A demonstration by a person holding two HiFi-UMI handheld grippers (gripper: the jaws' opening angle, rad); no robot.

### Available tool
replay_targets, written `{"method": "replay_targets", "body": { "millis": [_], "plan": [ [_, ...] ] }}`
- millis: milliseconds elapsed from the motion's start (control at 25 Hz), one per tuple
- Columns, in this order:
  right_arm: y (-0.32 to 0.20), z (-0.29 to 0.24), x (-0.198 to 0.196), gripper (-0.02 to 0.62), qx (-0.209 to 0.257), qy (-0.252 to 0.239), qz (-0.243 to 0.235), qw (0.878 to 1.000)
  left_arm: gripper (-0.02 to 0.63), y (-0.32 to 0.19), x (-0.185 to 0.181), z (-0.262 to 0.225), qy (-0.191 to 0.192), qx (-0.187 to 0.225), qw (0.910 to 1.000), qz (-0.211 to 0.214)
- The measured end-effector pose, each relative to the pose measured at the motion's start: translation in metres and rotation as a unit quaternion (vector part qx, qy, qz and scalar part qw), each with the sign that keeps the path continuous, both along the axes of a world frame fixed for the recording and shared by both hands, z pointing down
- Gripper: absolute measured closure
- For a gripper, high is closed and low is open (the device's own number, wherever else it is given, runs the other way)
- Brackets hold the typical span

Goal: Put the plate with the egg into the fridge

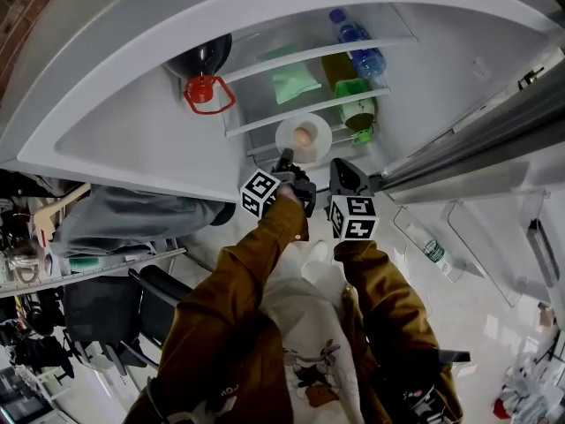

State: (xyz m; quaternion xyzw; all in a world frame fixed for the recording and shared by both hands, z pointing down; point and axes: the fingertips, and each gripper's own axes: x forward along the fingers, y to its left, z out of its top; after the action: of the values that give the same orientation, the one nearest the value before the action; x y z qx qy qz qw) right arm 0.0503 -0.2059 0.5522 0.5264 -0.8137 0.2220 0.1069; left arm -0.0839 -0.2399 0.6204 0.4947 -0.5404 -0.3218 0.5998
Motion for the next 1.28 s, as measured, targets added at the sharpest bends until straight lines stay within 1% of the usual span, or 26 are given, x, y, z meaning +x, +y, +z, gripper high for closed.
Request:
{"method": "replay_targets", "body": {
  "millis": [320,800,1280],
  "plan": [
    [-0.004,-0.002,-0.006,0.588,0.003,0.003,-0.007,1.0,0.588,-0.006,-0.005,0.003,0.004,-0.001,0.9998,-0.018],
    [-0.015,0.005,-0.005,0.588,-0.003,0.009,-0.007,1.0,0.588,-0.022,0.003,0.01,0.0,-0.003,0.9998,-0.019],
    [-0.025,0.011,-0.005,0.588,-0.007,0.017,-0.008,1.0,0.588,-0.024,0.005,0.016,-0.004,-0.008,0.9994,-0.032]
  ]
}}
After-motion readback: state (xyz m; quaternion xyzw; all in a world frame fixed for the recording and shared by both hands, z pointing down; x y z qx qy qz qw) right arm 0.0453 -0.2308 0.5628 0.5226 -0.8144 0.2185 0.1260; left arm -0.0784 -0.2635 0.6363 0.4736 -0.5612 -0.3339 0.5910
